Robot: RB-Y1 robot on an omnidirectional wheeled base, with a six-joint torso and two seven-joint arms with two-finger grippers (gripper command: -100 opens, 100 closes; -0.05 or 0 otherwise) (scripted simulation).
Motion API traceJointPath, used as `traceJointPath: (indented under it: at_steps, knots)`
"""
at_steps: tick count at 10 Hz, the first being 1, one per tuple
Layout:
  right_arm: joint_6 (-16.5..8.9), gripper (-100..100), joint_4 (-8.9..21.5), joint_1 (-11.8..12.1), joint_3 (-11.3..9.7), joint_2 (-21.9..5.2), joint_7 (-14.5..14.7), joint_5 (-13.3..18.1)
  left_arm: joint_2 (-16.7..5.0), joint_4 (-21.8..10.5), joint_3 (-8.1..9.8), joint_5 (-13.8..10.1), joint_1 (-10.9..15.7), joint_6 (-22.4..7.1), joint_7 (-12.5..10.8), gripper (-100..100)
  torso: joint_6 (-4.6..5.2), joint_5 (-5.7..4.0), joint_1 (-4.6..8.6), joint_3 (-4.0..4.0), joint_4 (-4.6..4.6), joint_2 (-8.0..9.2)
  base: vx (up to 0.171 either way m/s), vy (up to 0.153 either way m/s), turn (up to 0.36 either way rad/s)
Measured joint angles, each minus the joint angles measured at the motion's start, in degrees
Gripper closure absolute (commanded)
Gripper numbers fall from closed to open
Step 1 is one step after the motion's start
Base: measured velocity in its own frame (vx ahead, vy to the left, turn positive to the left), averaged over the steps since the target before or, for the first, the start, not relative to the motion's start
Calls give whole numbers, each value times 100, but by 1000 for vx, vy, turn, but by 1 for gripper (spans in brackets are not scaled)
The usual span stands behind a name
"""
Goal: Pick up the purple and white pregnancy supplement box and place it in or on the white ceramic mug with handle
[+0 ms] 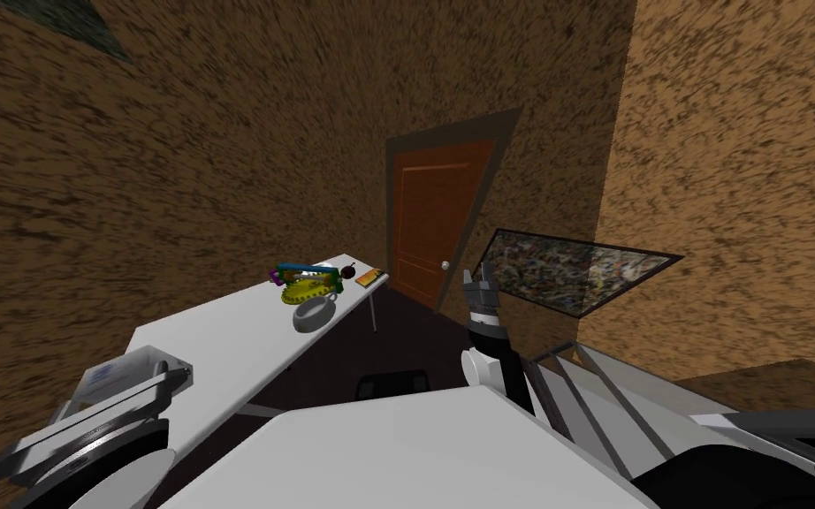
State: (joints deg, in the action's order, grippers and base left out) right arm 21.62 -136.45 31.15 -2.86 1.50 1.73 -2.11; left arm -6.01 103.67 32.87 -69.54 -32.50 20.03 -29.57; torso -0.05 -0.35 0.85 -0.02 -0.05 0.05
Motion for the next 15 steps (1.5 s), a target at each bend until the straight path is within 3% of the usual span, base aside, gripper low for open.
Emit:
traceJointPath:
  at_steps: [3,7,9,15]
  knots:
    - [0,0,0,1,0,0,0,0,-127,198,60,45,-258,226,-97,100,-2,-10,16,-9,-2,-19,18,-252,21]
    - [0,0,0,1,0,0,0,0,-102,647,266,-9,-522,381,-6,100,1,-18,26,-8,1,-18,5,-246,13]
    - [0,0,0,0,0,0,0,0,-157,768,286,44,-721,549,-108,100,1,-17,8,-7,1,-16,-6,-193,6]
    - [0,0,-1,2,1,-1,0,0,-163,1360,613,-207,-1160,496,18,100,13,-19,-2,-29,-5,-57,74,-169,9]
